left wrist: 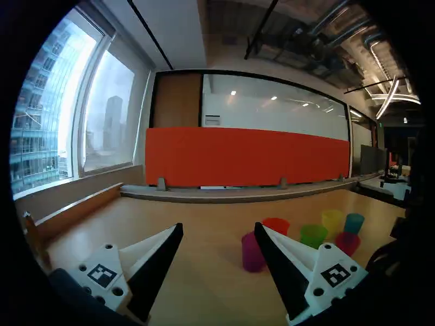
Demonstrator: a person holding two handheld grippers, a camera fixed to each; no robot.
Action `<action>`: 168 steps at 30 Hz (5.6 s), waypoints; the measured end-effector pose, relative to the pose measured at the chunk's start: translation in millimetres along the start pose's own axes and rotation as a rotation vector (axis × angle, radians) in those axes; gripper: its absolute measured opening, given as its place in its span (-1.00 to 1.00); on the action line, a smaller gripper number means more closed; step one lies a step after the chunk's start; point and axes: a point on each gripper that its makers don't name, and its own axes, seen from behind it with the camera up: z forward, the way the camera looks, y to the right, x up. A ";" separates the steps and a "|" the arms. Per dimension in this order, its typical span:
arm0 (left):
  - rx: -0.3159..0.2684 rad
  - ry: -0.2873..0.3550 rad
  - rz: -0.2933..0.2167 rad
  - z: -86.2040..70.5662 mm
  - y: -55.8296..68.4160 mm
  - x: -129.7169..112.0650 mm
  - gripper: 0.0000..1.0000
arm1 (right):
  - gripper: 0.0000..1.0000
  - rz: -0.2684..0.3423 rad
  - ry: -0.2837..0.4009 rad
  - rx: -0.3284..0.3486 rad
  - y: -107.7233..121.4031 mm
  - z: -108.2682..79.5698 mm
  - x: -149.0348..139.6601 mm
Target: Pour water
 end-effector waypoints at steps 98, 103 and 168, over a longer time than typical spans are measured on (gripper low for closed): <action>-0.681 -0.229 0.187 13.6 170.6 51.7 0.95 | 1.00 -0.154 -0.293 0.625 -57.1 -30.5 60.6; -0.679 -0.257 0.194 21.2 170.7 35.4 0.95 | 1.00 -0.158 -0.321 0.628 -56.0 -28.3 44.0; -0.745 -0.576 0.300 101.1 222.8 -122.3 0.95 | 1.00 -0.247 -0.524 0.637 -50.9 16.5 -84.5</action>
